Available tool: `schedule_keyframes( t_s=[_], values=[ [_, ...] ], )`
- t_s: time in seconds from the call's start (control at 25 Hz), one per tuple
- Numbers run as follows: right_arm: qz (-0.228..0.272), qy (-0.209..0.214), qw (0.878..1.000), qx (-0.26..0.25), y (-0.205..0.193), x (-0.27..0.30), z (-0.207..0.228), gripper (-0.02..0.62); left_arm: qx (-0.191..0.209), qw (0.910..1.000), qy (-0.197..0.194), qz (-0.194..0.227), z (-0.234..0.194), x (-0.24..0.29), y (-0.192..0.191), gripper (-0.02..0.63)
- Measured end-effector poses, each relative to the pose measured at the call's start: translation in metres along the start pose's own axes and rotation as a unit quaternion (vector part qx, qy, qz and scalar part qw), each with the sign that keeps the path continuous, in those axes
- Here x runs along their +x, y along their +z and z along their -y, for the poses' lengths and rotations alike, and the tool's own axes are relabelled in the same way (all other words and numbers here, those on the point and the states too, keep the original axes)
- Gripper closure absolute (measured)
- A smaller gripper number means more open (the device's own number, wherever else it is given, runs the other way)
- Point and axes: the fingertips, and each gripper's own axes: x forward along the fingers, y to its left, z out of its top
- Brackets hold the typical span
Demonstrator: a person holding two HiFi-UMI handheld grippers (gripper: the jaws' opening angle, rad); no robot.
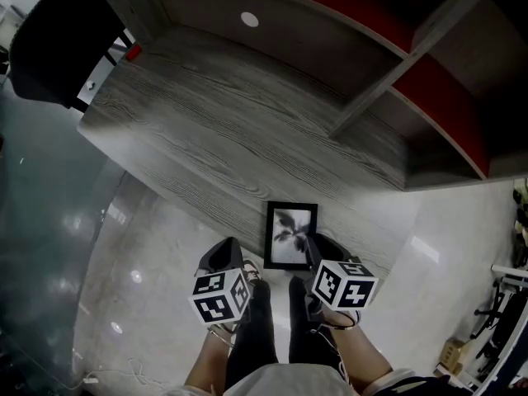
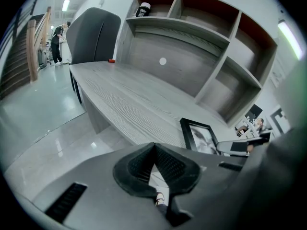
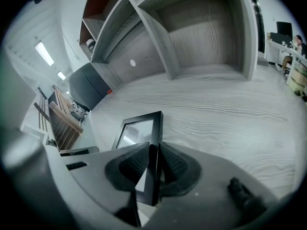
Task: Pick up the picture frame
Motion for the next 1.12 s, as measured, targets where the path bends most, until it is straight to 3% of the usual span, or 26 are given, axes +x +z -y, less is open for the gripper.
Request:
schedule_keyframes(
  t_s=[0.68,1.12],
  values=[
    [0.041,0.015,0.999,-0.006,0.031,-0.026,-0.007,0.509,0.006,0.9998,-0.008,0.019,0.021,-0.014,0.019,0.594],
    [0.122,0.030,0.992,-0.023,0.093,-0.060,-0.018,0.509,0.027,0.9957,-0.024,0.086,0.048,-0.031,0.073,0.594]
  ],
)
